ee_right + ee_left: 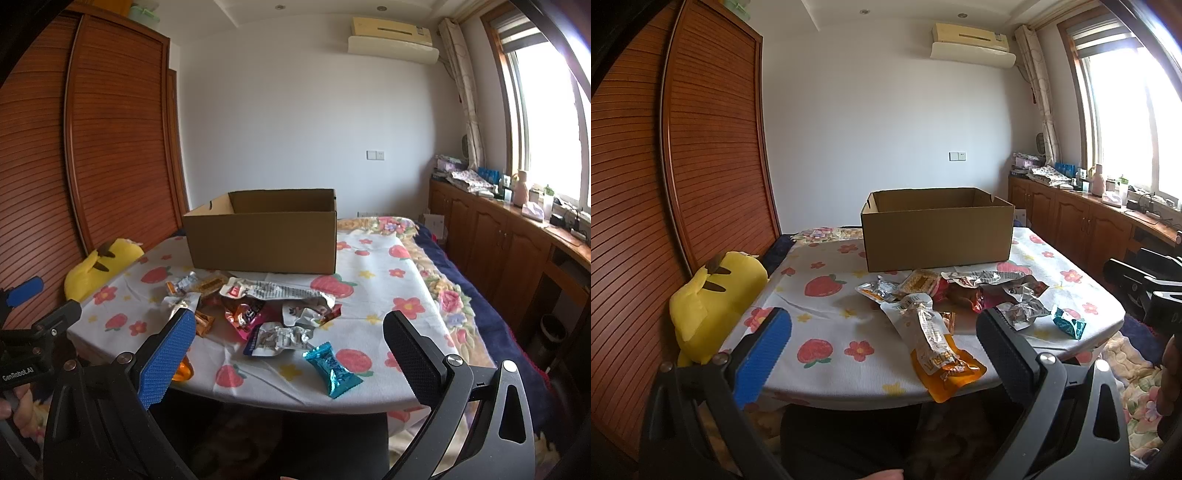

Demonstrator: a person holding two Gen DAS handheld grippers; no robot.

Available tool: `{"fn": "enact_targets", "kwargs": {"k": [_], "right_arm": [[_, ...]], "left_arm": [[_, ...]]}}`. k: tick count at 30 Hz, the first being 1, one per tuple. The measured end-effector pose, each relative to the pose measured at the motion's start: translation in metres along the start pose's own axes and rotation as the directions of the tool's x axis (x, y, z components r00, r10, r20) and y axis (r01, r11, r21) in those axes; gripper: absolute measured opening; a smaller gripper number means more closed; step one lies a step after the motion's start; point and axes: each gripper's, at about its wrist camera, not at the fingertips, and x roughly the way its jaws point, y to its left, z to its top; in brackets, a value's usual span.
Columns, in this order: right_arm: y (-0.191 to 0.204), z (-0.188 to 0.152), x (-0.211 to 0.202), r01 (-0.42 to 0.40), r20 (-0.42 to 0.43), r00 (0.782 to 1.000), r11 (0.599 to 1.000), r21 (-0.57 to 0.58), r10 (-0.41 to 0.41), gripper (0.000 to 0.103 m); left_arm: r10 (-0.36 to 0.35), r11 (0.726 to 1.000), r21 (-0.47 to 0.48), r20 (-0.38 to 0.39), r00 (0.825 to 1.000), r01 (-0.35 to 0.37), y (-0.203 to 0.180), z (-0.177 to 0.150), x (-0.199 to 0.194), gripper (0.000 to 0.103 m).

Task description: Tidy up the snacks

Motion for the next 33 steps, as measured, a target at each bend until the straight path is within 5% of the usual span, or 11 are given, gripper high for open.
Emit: {"fn": "enact_targets", "kwargs": {"k": [33], "right_arm": [[0.0,-0.001,-0.001,0.002,0.0,1.0,1.0,-0.001,-0.002,0.103]], "left_arm": [[-0.003,1.0,-0.004,0.01,1.0,0.003,0.002,0.013,-0.007,0.101]]}}
